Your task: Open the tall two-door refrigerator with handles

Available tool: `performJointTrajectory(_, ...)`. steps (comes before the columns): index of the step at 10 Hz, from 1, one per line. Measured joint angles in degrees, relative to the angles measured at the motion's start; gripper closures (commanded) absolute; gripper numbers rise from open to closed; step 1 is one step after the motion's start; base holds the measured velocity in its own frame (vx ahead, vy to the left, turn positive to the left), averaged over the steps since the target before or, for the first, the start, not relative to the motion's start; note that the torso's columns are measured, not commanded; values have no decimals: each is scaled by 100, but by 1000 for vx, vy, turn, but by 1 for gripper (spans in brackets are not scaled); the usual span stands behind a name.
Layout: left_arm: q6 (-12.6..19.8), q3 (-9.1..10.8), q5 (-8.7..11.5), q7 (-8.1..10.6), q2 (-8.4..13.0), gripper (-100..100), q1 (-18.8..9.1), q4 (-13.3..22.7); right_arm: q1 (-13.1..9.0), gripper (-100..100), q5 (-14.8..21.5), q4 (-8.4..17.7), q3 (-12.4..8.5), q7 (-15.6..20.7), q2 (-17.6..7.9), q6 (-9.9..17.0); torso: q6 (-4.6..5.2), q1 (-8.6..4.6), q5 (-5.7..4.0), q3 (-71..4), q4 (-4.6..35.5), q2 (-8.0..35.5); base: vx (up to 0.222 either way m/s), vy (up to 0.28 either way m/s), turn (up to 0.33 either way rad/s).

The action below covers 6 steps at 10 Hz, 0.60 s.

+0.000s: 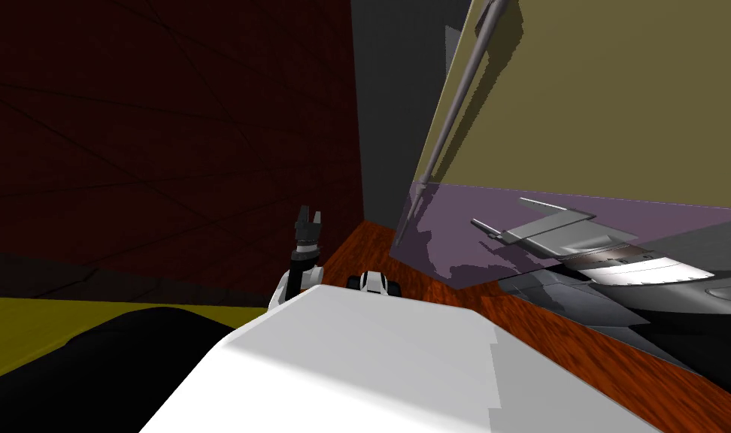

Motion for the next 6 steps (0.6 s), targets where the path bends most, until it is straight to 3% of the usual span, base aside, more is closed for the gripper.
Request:
performJointTrajectory(3, 0, 0, 0, 0, 0, 0, 1, 0, -35, -100, -50, 283, -14, -7, 56, 25, 1, 1, -1, 0, 0, -4, 162, 76, -50)
performJointTrajectory(6, 0, 0, 0, 0, -1, 0, 1, 0, 44, -100, -89, 255, -177, -86, -16, 142, 1, 2, 1, 9, 4, 15, 187, 118, -49)
